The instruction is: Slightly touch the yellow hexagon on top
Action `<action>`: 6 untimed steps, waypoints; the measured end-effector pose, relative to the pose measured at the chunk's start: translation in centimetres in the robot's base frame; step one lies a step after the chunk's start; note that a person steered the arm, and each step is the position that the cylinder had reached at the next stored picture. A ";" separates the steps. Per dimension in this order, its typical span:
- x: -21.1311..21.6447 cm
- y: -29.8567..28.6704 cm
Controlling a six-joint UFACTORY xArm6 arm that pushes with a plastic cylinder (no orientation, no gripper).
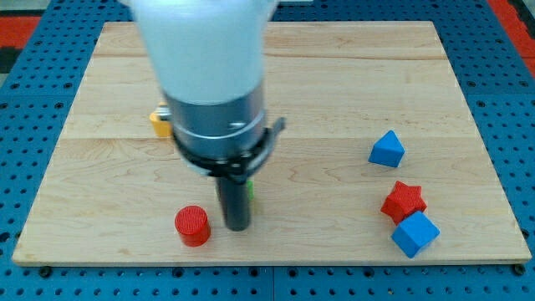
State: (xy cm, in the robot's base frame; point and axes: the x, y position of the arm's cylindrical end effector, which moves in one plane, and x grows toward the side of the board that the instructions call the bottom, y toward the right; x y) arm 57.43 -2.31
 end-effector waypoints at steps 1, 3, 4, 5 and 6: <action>-0.3 6.6; -13.3 12.8; -16.8 7.0; -18.2 1.3; -21.4 -1.0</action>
